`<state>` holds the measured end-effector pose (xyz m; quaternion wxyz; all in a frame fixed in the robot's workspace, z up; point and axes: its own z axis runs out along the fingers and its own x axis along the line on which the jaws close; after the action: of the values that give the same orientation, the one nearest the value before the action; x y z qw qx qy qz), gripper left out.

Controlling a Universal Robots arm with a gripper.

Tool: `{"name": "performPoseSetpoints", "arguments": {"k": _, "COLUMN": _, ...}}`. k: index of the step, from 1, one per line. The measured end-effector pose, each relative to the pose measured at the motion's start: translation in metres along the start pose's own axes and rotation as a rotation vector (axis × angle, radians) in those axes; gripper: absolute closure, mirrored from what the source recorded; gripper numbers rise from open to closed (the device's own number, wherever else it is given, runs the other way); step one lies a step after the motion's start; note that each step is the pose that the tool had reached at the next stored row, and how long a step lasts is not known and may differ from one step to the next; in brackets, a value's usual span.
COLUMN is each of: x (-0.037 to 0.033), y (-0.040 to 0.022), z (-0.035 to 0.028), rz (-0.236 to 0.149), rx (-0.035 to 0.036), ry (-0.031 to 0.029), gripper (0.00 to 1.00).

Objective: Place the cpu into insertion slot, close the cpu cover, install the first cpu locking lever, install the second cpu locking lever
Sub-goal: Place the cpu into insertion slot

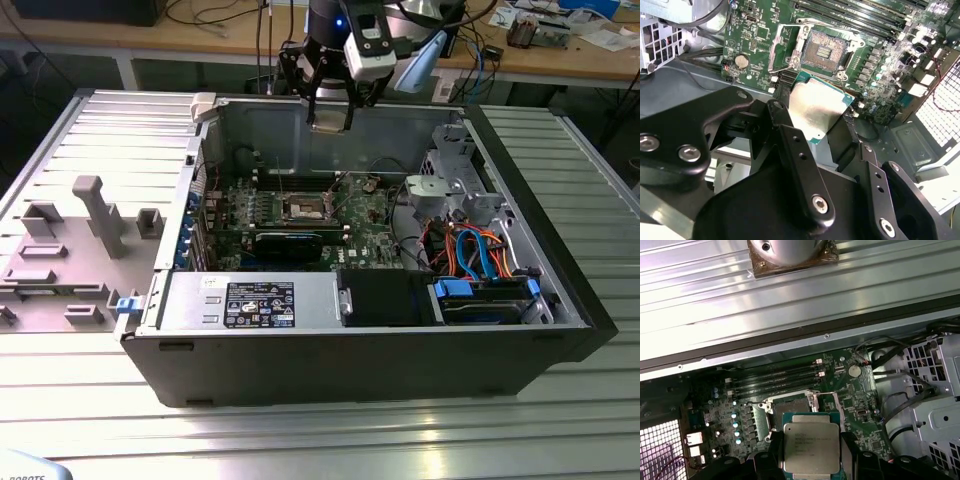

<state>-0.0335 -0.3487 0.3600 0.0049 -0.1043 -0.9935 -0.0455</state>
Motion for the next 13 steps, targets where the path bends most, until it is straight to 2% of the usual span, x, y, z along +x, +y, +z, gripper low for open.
{"name": "performPoseSetpoints", "arguments": {"k": 13, "x": 0.0005, "y": -0.0003, "z": 0.0016, "rz": 0.031, "rx": -0.0006, "ry": -0.0027, "gripper": 0.46}}
